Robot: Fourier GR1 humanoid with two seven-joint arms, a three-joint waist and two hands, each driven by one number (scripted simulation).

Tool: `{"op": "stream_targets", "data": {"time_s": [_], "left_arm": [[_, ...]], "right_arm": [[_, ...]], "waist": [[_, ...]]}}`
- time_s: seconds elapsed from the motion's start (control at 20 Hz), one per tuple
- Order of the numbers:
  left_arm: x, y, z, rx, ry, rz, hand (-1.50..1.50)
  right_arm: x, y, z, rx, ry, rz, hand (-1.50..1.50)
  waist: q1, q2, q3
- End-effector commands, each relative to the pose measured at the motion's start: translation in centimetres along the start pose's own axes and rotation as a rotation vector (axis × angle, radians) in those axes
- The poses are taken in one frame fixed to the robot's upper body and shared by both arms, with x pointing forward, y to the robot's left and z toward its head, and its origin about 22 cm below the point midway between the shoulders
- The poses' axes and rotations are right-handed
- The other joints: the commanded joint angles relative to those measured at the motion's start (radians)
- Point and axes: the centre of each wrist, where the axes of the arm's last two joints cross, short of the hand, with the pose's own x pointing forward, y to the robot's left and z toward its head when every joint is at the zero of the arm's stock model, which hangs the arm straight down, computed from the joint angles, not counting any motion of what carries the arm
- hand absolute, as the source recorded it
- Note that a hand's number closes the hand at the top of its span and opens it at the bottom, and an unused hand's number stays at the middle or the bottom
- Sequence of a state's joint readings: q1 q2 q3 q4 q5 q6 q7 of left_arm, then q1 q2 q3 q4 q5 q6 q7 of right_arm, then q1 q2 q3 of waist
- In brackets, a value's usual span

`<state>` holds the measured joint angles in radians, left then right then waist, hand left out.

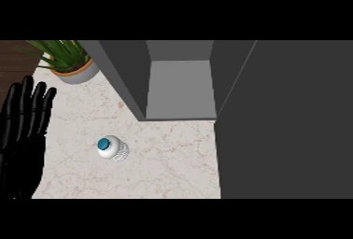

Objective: Pick up the bottled water, place it into the cabinet and close the cabinet

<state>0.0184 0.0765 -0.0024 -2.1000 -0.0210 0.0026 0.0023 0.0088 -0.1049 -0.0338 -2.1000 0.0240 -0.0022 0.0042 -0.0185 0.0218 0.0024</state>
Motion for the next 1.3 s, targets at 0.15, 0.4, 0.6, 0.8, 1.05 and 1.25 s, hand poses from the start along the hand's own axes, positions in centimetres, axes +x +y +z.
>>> {"op": "stream_targets", "data": {"time_s": [0.15,0.4,0.6,0.8,1.05,1.25], "left_arm": [[0.7,-2.0,-0.1,-0.462,-0.068,0.233,-1.5],[-3.6,-3.7,4.0,-0.561,0.382,0.489,-1.5],[-1.6,-0.5,4.3,-0.612,0.436,0.531,-1.5],[-1.6,4.7,3.7,-0.604,0.442,0.527,-1.5],[-2.5,6.7,4.2,-0.602,0.45,0.525,-1.5],[-2.6,7.4,4.9,-0.596,0.473,0.52,-1.5]], "right_arm": [[0.3,-0.2,0.8,0.075,-0.027,-0.025,-1.5],[-1.5,2.4,2.7,0.125,0.216,-0.351,-1.5],[-0.2,1.8,5.0,0.119,0.277,-0.411,-1.5],[1.9,0.5,6.4,0.126,0.285,-0.413,-1.5],[1.0,-0.5,6.8,0.123,0.278,-0.435,-1.5],[2.3,-1.1,9.1,0.122,0.262,-0.421,-1.5]], "waist": [[0.002,-0.025,-0.003],[0.0,-0.011,-0.002],[0.012,-0.025,-0.002],[0.013,-0.024,-0.002],[0.018,-0.022,-0.002],[0.014,-0.023,-0.002]]}}
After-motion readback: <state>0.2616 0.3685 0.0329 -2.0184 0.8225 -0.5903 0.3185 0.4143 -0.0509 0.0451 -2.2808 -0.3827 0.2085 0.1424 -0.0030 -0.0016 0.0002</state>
